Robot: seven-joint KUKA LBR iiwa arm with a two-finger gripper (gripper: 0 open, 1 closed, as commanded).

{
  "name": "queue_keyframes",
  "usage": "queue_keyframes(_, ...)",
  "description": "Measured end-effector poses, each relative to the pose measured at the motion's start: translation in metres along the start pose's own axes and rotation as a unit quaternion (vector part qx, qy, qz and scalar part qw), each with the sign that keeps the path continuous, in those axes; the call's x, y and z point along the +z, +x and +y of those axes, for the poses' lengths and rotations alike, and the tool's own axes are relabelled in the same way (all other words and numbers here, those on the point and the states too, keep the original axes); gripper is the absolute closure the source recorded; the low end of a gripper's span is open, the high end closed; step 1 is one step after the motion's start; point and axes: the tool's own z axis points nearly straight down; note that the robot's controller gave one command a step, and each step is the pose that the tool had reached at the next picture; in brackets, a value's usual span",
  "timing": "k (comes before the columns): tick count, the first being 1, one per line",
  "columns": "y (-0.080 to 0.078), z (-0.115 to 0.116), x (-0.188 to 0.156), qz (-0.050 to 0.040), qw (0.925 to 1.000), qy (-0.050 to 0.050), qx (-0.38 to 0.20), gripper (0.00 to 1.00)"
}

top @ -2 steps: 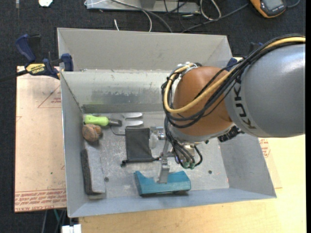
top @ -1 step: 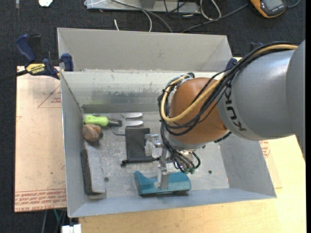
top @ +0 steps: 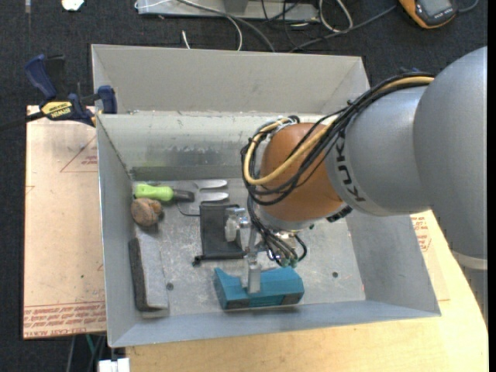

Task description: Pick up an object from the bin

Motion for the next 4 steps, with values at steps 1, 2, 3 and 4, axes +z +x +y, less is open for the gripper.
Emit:
queue_keyframes(1, -0.004, -0.016, 0.007, -0.0038, 1.0000, -0.002, -0.004, 0.00)
queue_keyframes(2, -0.006, -0.006, 0.024, -0.0002, 0.9950, -0.001, 0.100, 1.00)
queue_keyframes(3, -0.006, -0.006, 0.024, -0.0002, 0.9950, -0.001, 0.100, 1.00)
queue_keyframes(4, -0.009, -0.008, -0.035, 0.0028, 0.9957, -0.001, 0.092, 1.00)
